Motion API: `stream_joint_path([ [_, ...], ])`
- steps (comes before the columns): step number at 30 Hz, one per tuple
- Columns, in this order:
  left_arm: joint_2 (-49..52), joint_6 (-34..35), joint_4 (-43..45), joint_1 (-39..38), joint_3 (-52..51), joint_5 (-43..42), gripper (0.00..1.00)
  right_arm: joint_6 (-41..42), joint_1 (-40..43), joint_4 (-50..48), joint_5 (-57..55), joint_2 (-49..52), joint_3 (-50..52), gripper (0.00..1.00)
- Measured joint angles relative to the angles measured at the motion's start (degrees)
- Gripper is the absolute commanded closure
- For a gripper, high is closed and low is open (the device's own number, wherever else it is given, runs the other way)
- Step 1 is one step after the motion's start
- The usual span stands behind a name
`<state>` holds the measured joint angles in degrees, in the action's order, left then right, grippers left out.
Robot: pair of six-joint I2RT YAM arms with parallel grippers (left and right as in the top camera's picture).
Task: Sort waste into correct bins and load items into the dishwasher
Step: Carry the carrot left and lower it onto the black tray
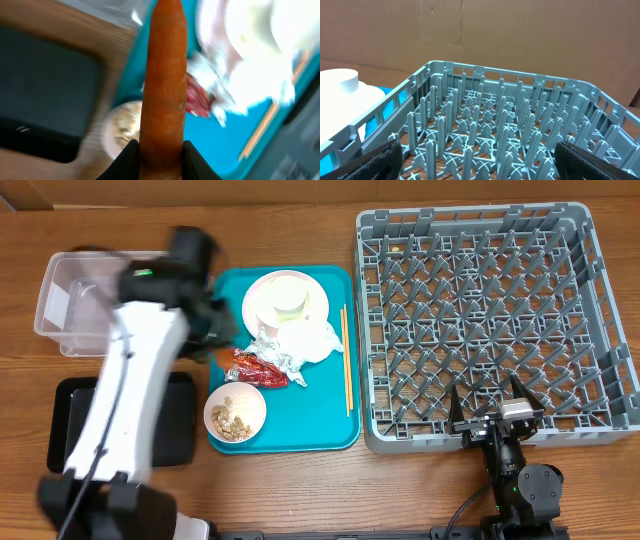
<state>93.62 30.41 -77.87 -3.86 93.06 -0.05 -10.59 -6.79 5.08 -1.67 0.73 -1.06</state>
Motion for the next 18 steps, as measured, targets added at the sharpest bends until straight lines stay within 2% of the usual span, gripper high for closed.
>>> stream_joint_path([
  [8, -4.15, 7.85, -1.66, 21.07, 0.0, 2.51, 0.96, 0.04, 0.0, 0.04, -0.02, 0.0, 0.0, 0.0],
  [11, -4.39, 9.14, 0.35, 25.55, -2.6, 2.38, 0.96, 0.02, 0.0, 0.0, 0.0, 0.0, 0.0, 0.0],
  [18, -4.37, 10.91, 8.55, 33.55, -16.13, -0.09, 0.96, 0.04, 0.0, 0.02, 0.0, 0.0, 0.0, 0.0],
])
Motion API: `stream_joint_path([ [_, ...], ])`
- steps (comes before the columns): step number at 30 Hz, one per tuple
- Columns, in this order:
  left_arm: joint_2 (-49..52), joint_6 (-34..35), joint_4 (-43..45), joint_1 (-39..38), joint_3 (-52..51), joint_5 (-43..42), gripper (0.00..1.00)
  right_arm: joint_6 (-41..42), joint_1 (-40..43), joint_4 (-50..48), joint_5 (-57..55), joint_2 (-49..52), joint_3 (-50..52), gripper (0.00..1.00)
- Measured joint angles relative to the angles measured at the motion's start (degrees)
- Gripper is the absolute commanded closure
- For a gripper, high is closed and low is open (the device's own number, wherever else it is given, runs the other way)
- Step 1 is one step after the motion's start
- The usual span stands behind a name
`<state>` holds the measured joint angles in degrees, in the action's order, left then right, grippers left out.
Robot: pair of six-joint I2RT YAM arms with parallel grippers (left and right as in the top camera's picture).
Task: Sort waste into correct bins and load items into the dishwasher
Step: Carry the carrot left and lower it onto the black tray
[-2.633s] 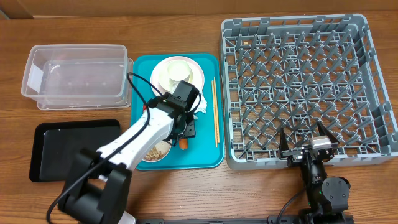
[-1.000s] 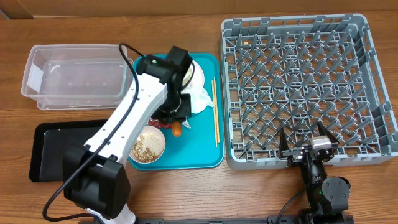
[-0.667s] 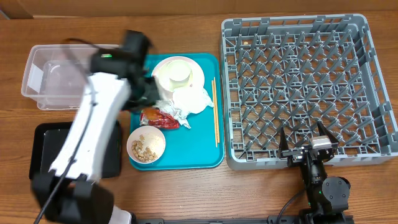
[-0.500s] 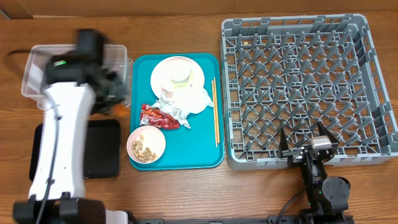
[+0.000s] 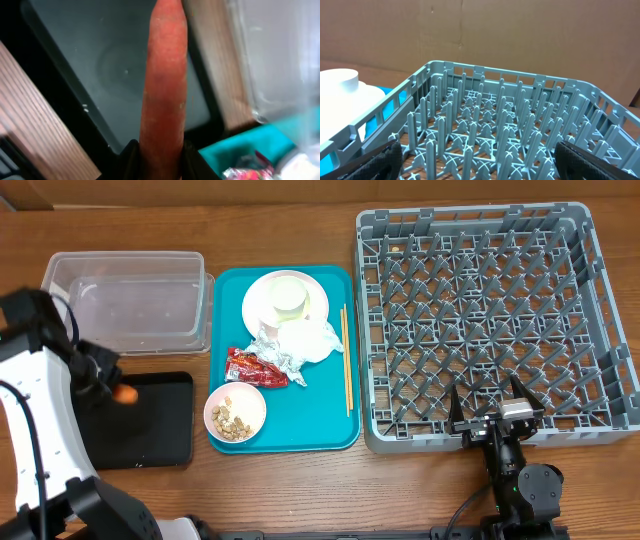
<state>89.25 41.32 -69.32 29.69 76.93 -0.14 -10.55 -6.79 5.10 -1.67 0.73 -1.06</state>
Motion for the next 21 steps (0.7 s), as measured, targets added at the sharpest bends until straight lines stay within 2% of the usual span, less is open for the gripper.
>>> stream_joint_path([
  [6, 0.0, 0.66, 10.49, 5.18, -12.41, -5.44, 0.96, -0.04, 0.0, 0.0, -0.02, 0.0, 0.0, 0.0],
  [18, 0.0, 4.87, 34.67, 5.44, -27.96, -8.76, 0.94, -0.02, 0.0, -0.02, 0.0, 0.0, 0.0, 0.0],
  [21, 0.0, 6.19, 39.91, 5.44, -31.56, -9.18, 0.9, 0.0, 0.0, 0.02, -0.02, 0.0, 0.0, 0.0],
])
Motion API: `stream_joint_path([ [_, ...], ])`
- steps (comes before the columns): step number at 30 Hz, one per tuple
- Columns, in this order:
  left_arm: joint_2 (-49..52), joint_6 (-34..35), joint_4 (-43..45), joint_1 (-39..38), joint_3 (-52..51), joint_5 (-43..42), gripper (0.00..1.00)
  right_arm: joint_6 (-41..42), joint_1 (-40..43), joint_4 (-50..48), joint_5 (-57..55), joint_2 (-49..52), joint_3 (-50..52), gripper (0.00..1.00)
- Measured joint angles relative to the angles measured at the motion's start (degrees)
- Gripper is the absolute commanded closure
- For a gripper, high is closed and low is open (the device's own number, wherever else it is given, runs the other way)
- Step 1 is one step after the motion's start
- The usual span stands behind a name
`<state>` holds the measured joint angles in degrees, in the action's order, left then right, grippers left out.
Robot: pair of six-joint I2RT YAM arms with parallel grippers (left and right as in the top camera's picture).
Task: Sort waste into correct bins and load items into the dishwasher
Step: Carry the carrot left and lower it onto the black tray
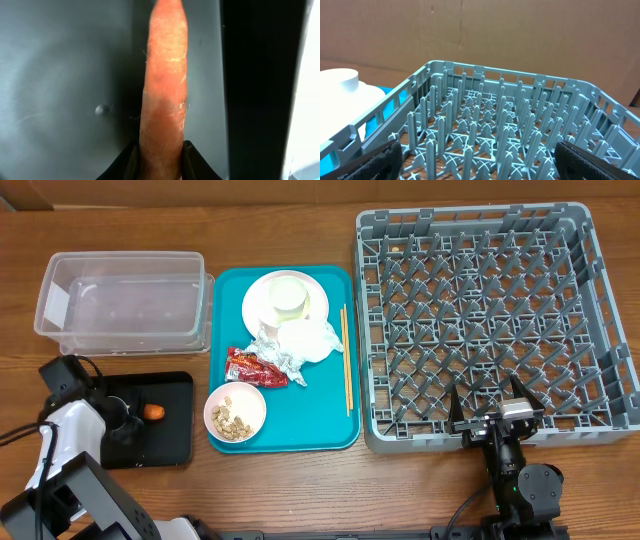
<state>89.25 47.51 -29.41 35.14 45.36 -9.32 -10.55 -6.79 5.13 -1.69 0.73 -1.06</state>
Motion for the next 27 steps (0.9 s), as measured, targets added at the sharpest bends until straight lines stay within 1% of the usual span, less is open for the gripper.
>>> stream_joint_path([
  [1, 0.0, 0.26, 1.55, 0.0, -0.9, -0.13, 0.86, -0.02, 0.0, -0.02, 0.02, 0.0, 0.0, 0.0],
  [4, 0.0, 0.61, 5.35, 0.0, -2.99, -0.76, 0.79, -0.02, 0.0, -0.02, 0.0, 0.0, 0.0, 0.0],
  [9, 0.0, 0.63, 10.12, 0.0, -4.02, -2.01, 0.75, 0.0, 0.0, -0.02, 0.02, 0.0, 0.0, 0.0],
  [13, 0.0, 0.85, 11.96, 0.0, -4.13, -3.37, 0.63, 0.0, 0.0, -0.04, 0.0, 0.0, 0.0, 0.0],
  [16, 0.0, 1.25, 13.4, 0.0, -4.2, -4.31, 0.57, -0.04, 0.0, -0.02, 0.02, 0.0, 0.0, 0.0],
  [22, 2.78, 1.73, 17.2, 0.0, -4.2, -6.38, 0.55, -0.02, 0.0, -0.04, 0.02, 0.0, 0.0, 0.0],
  [27, 5.77, 1.86, 23.71, 0.0, -4.2, -11.21, 0.58, -0.02, 0.0, -0.02, 0.04, 0.0, 0.0, 0.0],
])
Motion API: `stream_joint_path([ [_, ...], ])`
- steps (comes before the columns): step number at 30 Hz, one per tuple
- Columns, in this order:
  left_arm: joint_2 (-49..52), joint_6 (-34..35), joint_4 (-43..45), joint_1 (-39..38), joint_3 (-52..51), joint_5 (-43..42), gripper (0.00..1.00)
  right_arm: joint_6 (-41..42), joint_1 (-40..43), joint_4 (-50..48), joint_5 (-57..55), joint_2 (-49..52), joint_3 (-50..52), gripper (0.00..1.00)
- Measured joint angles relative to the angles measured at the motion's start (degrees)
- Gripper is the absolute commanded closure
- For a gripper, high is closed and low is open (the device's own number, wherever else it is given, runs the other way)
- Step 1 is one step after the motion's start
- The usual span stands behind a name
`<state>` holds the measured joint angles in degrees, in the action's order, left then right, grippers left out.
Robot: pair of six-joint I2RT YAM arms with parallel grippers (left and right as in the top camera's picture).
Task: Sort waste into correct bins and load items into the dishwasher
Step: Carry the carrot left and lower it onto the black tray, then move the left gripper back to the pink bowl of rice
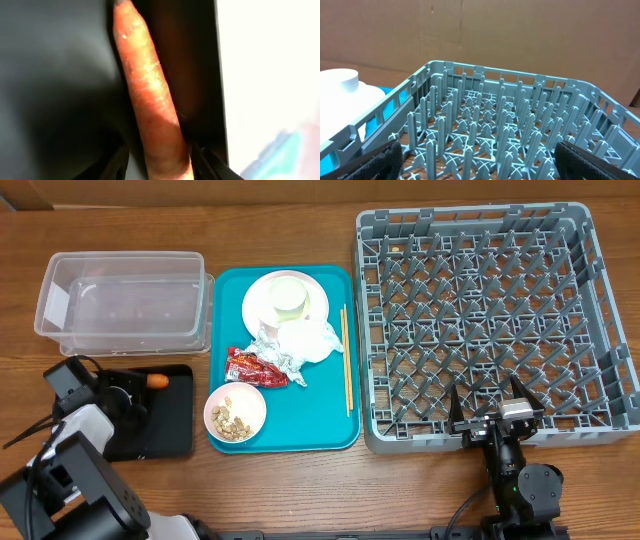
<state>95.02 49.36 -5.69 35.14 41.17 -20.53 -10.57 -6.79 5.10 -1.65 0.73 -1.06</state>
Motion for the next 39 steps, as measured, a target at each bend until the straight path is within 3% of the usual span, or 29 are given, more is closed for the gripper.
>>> stream_joint_path([
  [8, 1.01, -2.89, 1.4, 0.0, 0.09, -6.1, 0.48, 0.0, 0.0, 0.0, -0.04, 0.0, 0.0, 0.0],
  [13, 0.59, -5.11, -1.14, 0.0, 0.7, -7.78, 0.36, 0.0, 0.0, 0.04, -0.02, 0.0, 0.0, 0.0],
  [27, -19.69, -11.13, -34.8, -1.03, 11.76, 0.26, 0.36, -0.02, 0.0, 0.0, -0.04, 0.0, 0.0, 0.0],
  [31, -25.09, -13.64, -39.85, -7.19, 12.17, 1.07, 0.36, 0.02, 0.0, 0.0, -0.02, 0.0, 0.0, 0.0],
  [39, -28.41, -17.57, -45.24, -30.18, 12.26, 5.99, 0.35, 0.0, 0.0, 0.02, -0.02, 0.0, 0.0, 0.0],
])
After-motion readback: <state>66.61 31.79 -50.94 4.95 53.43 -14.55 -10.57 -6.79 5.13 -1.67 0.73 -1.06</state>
